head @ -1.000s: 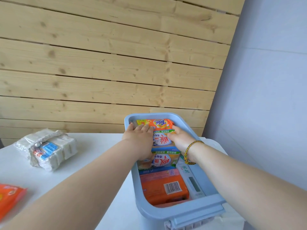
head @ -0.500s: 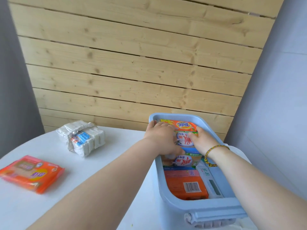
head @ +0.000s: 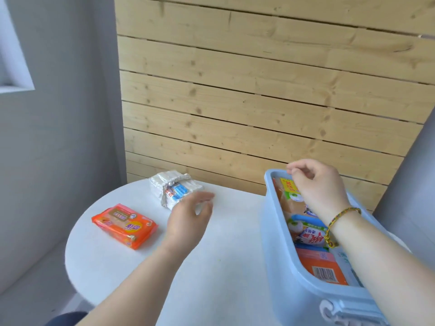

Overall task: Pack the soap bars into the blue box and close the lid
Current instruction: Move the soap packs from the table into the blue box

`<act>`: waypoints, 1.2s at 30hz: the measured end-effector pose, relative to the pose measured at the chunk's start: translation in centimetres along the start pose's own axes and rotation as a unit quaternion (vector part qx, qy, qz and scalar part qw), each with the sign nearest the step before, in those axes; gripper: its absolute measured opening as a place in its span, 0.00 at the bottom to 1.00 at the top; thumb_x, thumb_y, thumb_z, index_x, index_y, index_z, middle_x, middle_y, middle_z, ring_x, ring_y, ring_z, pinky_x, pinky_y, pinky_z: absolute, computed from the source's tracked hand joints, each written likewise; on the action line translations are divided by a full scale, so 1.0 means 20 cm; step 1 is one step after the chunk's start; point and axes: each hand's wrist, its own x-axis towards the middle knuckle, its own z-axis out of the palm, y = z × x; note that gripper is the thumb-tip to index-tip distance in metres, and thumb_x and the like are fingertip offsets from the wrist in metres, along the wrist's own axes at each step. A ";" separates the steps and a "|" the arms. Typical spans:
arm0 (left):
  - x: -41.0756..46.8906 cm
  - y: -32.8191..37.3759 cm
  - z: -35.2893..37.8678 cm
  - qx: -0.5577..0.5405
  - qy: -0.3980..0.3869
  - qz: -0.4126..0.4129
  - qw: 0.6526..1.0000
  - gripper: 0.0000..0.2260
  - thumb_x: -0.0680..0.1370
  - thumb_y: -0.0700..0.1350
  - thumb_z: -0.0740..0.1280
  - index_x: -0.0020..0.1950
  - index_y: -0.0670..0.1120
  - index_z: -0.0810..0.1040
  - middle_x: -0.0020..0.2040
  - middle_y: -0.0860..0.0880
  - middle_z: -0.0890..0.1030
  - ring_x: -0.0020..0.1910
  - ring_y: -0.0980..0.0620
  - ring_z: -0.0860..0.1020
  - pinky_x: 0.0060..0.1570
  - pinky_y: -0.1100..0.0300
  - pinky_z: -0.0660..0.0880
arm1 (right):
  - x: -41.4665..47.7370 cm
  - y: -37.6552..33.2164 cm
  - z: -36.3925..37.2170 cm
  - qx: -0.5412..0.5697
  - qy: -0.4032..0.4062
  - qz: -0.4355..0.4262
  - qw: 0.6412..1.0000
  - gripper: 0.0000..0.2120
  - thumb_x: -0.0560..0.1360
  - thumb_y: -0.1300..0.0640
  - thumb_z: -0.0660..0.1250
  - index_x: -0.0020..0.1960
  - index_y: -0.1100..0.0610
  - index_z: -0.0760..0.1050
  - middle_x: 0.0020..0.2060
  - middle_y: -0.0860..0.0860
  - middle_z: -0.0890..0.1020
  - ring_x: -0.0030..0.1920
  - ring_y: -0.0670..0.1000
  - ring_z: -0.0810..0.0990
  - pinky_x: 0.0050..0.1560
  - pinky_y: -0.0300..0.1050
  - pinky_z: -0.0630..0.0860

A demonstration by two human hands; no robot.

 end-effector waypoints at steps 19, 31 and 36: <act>-0.06 -0.53 -0.51 -0.280 0.122 -0.293 0.906 0.13 0.77 0.35 0.54 0.56 0.48 0.71 0.54 0.43 0.77 0.46 0.49 0.76 0.45 0.58 0.72 | -0.31 -0.27 1.43 -0.061 -0.441 0.065 0.893 0.23 0.80 0.54 0.52 0.73 0.61 0.57 0.72 0.58 0.63 0.72 0.55 0.62 0.73 0.48 0.58; 0.01 -0.58 -0.44 -0.232 0.141 -0.294 0.917 0.13 0.71 0.31 0.62 0.52 0.43 0.76 0.39 0.46 0.79 0.36 0.47 0.76 0.33 0.58 0.69 | -0.32 -0.25 1.41 0.134 -0.366 0.177 0.904 0.11 0.76 0.63 0.60 0.58 0.58 0.70 0.51 0.53 0.76 0.48 0.49 0.74 0.42 0.34 0.69; 0.00 -0.50 -0.44 -0.293 0.113 -0.242 0.918 0.17 0.71 0.28 0.60 0.54 0.45 0.74 0.41 0.48 0.80 0.37 0.50 0.76 0.35 0.59 0.70 | -0.30 -0.30 1.28 0.188 -0.308 0.191 0.913 0.10 0.72 0.66 0.62 0.47 0.52 0.68 0.39 0.41 0.71 0.40 0.47 0.72 0.37 0.34 0.69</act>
